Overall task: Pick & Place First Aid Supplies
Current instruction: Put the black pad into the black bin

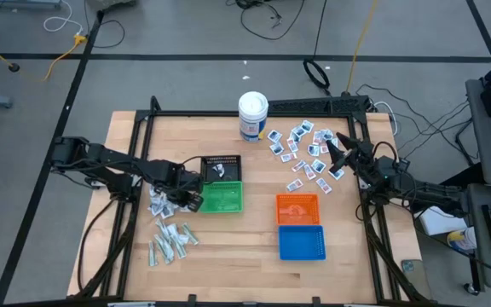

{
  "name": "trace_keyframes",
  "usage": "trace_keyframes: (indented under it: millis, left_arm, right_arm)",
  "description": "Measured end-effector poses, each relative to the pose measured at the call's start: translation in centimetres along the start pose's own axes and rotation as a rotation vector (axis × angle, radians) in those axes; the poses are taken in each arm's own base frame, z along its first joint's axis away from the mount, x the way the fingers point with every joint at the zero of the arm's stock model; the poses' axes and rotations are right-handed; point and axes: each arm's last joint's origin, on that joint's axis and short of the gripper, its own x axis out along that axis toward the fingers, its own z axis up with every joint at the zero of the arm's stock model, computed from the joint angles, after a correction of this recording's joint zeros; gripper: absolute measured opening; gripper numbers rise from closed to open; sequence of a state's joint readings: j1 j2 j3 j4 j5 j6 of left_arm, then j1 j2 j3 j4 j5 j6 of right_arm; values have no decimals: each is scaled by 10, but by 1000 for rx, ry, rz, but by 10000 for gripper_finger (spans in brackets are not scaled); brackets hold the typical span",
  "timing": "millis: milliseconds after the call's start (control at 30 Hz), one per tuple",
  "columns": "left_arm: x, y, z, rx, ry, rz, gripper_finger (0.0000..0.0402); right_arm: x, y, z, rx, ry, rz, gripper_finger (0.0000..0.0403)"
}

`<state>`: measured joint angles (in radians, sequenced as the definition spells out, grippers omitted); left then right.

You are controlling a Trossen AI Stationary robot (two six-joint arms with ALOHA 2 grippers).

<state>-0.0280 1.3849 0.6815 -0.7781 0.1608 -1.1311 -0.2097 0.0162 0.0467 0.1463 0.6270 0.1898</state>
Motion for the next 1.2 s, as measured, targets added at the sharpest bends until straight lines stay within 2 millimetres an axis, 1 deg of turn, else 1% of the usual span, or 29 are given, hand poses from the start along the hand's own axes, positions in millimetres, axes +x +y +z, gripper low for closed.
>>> trace_keyframes:
  millis: [233,333,433,667,767,833,933,1000,1100,1200]
  left_arm:
    - [0,1,1,-23,-24,13,3]
    - [0,1,1,-55,-34,17,12]
    - [0,1,1,-63,-35,17,45]
    - [0,0,1,-78,-31,9,146]
    - [0,-1,2,-85,-36,-6,174]
    - [0,-2,2,-93,-44,-17,184]
    - [2,-5,5,-95,-78,-29,187]
    - [6,-5,6,-94,-85,-29,182]
    - [8,-3,6,-104,-102,-10,167]
    - [8,-3,6,-113,-117,-3,143]
  right_arm:
    - [0,0,0,0,0,0,267]
    - [0,0,0,0,0,-1,267]
    - [0,0,0,0,0,0,267]
    - [0,0,0,0,0,-1,267]
    - [0,0,0,0,0,0,267]
    - [0,0,0,0,0,-1,267]
    - [0,0,0,0,0,0,267]
    - [0,0,0,0,0,0,267]
    - [0,0,0,0,0,0,267]
    - [0,0,0,0,0,0,267]
